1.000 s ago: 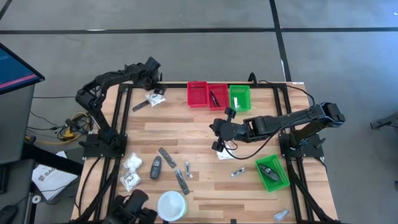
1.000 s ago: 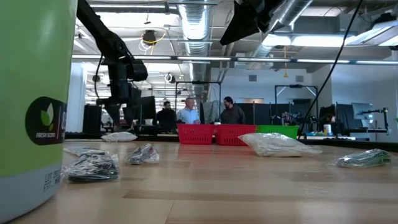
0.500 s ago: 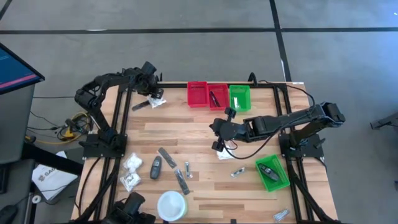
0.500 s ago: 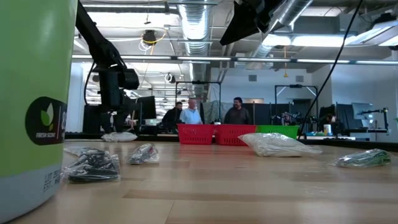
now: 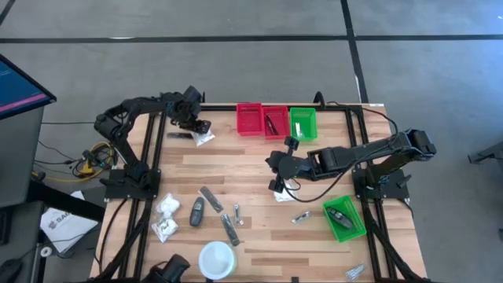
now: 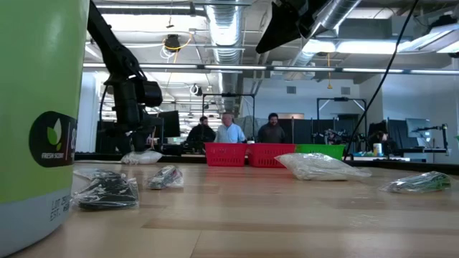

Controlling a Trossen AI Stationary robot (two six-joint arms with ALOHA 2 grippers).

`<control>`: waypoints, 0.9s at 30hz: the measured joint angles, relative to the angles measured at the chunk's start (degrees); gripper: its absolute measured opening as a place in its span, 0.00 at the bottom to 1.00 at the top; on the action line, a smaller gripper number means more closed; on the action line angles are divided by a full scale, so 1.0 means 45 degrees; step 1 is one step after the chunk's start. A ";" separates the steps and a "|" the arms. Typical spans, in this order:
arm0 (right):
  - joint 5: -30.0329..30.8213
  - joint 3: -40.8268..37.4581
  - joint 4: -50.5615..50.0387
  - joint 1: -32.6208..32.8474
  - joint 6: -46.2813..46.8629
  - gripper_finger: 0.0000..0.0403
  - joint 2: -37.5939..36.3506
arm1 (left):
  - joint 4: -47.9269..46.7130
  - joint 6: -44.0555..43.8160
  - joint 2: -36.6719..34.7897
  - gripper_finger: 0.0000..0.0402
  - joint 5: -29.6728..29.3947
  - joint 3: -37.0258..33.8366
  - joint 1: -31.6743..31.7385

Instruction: Pick & Place Travel size toiletries

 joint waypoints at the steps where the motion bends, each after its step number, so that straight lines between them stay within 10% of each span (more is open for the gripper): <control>1: 0.0000 0.0000 0.0000 0.0000 0.0000 0.00 0.0000 | -0.0020 -0.0068 -0.0031 0.45 0.0040 -0.0006 -0.0128; 27: 0.0000 -0.0005 -0.0272 0.0010 0.0044 0.00 0.0000 | 0.0103 -0.1348 -0.0389 0.43 0.1093 -0.0438 -0.4454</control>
